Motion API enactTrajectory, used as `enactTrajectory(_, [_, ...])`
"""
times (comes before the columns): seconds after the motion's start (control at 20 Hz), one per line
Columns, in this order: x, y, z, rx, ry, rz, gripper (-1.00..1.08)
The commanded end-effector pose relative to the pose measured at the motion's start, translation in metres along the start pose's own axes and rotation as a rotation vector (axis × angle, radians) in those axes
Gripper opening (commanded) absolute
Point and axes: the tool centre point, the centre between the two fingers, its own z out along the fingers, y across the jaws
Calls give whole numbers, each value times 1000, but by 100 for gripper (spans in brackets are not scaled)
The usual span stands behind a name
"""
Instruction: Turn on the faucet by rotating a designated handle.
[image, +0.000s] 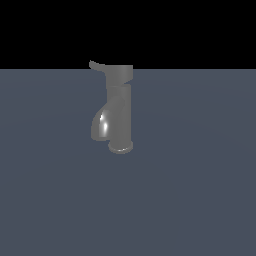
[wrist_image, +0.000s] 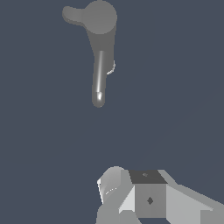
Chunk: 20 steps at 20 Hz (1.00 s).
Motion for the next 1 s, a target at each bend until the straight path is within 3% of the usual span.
enactTrajectory(0.0, [0, 0, 0, 0, 0, 0, -100])
enactTrajectory(0.55, [-1, -20, 0, -24, 9, -80, -100])
enactTrajectory(0.95, [7, -21, 0, -6, 7, -45, -100])
